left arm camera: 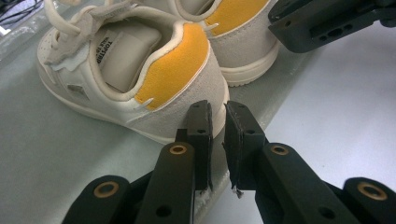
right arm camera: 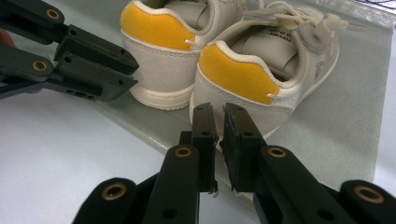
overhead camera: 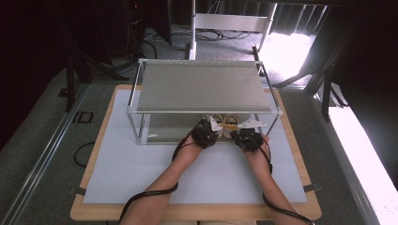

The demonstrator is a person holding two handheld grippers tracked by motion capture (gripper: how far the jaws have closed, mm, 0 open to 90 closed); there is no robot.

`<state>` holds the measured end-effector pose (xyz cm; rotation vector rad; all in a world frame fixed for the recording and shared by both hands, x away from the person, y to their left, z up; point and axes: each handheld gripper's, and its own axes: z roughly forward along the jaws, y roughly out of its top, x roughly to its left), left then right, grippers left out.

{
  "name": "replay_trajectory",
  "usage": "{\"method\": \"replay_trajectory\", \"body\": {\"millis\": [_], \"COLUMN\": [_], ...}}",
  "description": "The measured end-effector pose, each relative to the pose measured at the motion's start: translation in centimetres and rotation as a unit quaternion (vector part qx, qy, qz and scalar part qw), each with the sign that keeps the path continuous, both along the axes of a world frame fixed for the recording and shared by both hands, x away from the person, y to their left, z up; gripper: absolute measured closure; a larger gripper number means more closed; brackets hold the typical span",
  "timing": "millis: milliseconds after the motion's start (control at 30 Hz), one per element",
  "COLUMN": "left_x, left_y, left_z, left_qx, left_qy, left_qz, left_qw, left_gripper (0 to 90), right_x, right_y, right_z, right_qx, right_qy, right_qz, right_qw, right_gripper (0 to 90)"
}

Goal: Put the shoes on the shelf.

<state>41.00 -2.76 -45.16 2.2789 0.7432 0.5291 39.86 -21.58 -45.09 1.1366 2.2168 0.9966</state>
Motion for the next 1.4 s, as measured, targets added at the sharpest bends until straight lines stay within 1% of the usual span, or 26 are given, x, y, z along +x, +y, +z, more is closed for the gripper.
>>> {"method": "replay_trajectory", "body": {"millis": [100,167,200,233,333,400,433,500,533,567,600,633,667,700,733,767,833,900,933,1000,1033,1100,1133,1167,1300,1400], "left_x": [-0.1,-0.4,-0.6,-0.8,-1.4,-1.9,-2.1,-2.5,-2.8,-3.0,-3.2,-3.5,-3.5,-3.8,-4.0,-4.2,-4.6,-4.7,-5.2,-5.5,-5.6,-5.9,-6.1,-6.3,-6.7,-7.0], "left_y": [-0.1,0.0,0.0,0.1,0.6,1.0,1.2,1.6,1.8,1.9,2.0,2.1,2.1,2.3,2.4,2.4,2.5,2.6,2.8,3.2,3.4,3.8,4.2,4.5,5.8,6.6], "left_z": [0.1,0.1,0.1,0.1,0.2,0.2,0.2,0.3,0.3,0.2,0.2,0.1,0.1,-0.2,-0.3,-0.5,-0.9,-1.0,-1.2,-1.4,-1.5,-1.8,-1.9,-2.0,-2.0,-2.2], "left_qx": [0.003,0.001,0.005,0.008,-0.005,-0.011,-0.014,-0.037,-0.048,-0.051,-0.053,-0.056,-0.056,-0.062,-0.060,-0.058,-0.055,-0.056,-0.056,-0.062,-0.059,-0.059,-0.053,-0.052,-0.065,-0.067], "left_qy": [-0.001,0.000,-0.004,-0.004,0.006,0.013,0.014,0.012,0.013,0.013,0.010,0.011,0.011,0.021,0.019,0.016,0.015,0.014,0.012,0.011,0.015,0.016,0.013,0.011,0.012,0.016], "left_qz": [-0.001,-0.007,-0.011,-0.012,-0.012,-0.007,-0.010,-0.030,-0.038,-0.040,-0.038,-0.032,-0.032,-0.030,-0.028,-0.027,-0.022,-0.021,-0.018,-0.019,-0.014,-0.008,0.002,0.005,0.026,0.035], "left_qw": [1.0000,1.0000,0.9999,0.9999,0.9999,0.9998,0.9998,0.9988,0.9981,0.9978,0.9978,0.9978,0.9978,0.9974,0.9976,0.9978,0.9981,0.9981,0.9982,0.9979,0.9980,0.9981,0.9985,0.9986,0.9975,0.9970], "left_gripper": [80.1,78.1,78.1,78.1,74.6,65.6,61.9,54.2,45.8,40.3,37.5,33.2,28.7,28.7,18.6,17.0,13.2,6.9,6.9,5.6,1.4,1.2,1.2,1.2,1.2,1.1], "right_x": [-0.1,-0.3,-0.5,-0.8,-1.6,-2.2,-2.5,-3.0,-3.3,-3.6,-3.9,-4.1,-4.1,-4.4,-5.0,-5.2,-5.6,-5.7,-5.9,-6.3,-6.4,-6.7,-6.9,-7.1,-7.8,-8.4], "right_y": [0.0,-0.1,-0.2,-0.3,-0.9,-1.4,-1.7,-2.1,-2.3,-2.4,-2.5,-2.6,-2.6,-2.7,-2.8,-2.9,-3.1,-3.2,-3.3,-3.6,-3.7,-4.1,-4.2,-4.4,-4.8,-5.2], "right_z": [0.0,-0.2,-0.3,-0.3,-0.3,-0.3,-0.2,-0.1,0.0,0.0,0.1,0.1,0.1,0.0,-0.2,-0.3,-0.6,-0.7,-0.9,-1.2,-1.4,-1.6,-1.7,-2.0,-2.4,-2.6], "right_qx": [0.003,0.006,0.010,0.011,0.021,0.035,0.041,0.053,0.056,0.054,0.056,0.057,0.057,0.055,0.052,0.055,0.060,0.057,0.052,0.058,0.061,0.069,0.069,0.069,0.069,0.068], "right_qy": [-0.002,-0.001,-0.003,-0.007,-0.014,-0.018,-0.021,-0.026,-0.036,-0.045,-0.048,-0.041,-0.041,-0.037,-0.043,-0.045,-0.046,-0.047,-0.045,-0.039,-0.038,-0.042,-0.043,-0.039,-0.039,-0.046], "right_qz": [-0.001,0.002,0.005,0.004,0.001,0.005,0.006,0.007,0.011,0.010,0.012,0.017,0.017,0.022,0.032,0.033,0.034,0.031,0.031,0.030,0.030,0.031,0.032,0.030,0.024,0.022], "right_qw": [1.0000,1.0000,0.9999,0.9999,0.9997,0.9992,0.9989,0.9983,0.9977,0.9975,0.9972,0.9974,0.9974,0.9976,0.9972,0.9969,0.9966,0.9968,0.9972,0.9971,0.9970,0.9963,0.9962,0.9964,0.9966,0.9964], "right_gripper": [80.8,76.7,74.4,70.2,57.4,52.2,48.4,41.9,38.0,32.8,26.9,21.6,21.6,19.2,16.2,13.4,13.7,13.7,13.7,13.7,13.7,13.7,13.7,13.7,13.4,12.5]}}
